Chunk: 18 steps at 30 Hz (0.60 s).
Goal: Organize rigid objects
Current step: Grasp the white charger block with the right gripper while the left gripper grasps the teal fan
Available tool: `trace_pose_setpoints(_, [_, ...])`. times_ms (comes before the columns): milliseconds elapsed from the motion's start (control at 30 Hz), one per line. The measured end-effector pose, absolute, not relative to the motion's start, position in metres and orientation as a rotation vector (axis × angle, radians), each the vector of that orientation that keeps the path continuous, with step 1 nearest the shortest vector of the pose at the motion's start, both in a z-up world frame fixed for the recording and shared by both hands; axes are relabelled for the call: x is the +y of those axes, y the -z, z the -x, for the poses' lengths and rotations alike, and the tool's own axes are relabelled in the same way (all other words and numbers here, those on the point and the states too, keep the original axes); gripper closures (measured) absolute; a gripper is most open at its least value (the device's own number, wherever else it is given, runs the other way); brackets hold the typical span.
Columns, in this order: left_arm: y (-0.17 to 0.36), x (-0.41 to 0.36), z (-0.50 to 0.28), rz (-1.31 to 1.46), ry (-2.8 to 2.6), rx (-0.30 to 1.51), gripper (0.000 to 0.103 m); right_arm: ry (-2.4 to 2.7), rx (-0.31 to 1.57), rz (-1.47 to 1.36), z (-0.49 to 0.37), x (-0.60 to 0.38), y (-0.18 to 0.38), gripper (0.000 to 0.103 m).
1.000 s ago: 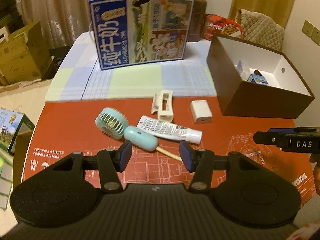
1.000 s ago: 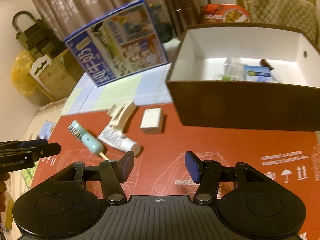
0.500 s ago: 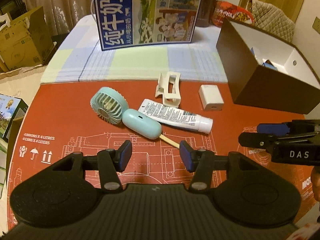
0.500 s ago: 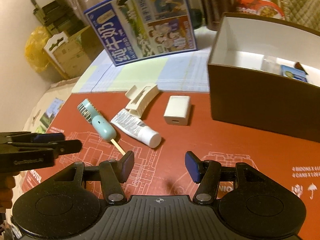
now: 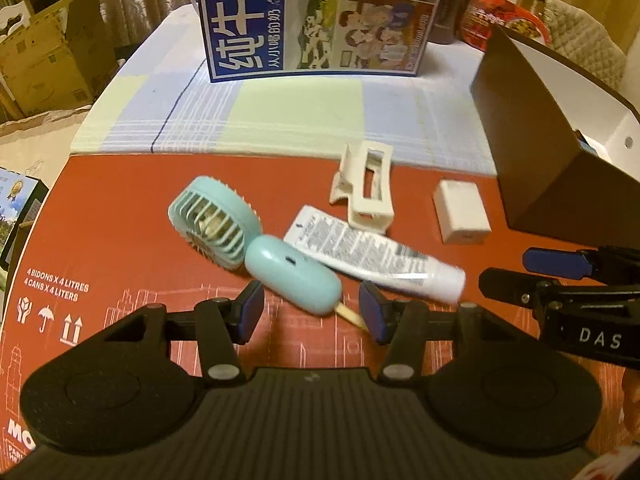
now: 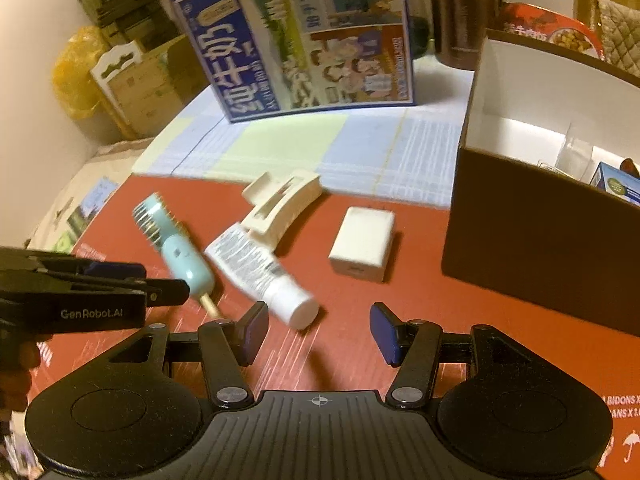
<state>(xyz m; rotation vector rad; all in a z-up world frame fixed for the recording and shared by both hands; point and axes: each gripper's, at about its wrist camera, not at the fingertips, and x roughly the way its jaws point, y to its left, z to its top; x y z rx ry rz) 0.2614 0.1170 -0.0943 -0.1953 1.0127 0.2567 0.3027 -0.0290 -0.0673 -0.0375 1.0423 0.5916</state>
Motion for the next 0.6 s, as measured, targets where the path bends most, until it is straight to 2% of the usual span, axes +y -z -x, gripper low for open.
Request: trace_pose_setpoints(600, [0.115, 0.144, -0.284, 0.224, -0.38, 1.024, 0.052, -0.422, 1.028, -0.01, -0.348, 0.0, 0.102, 0.05])
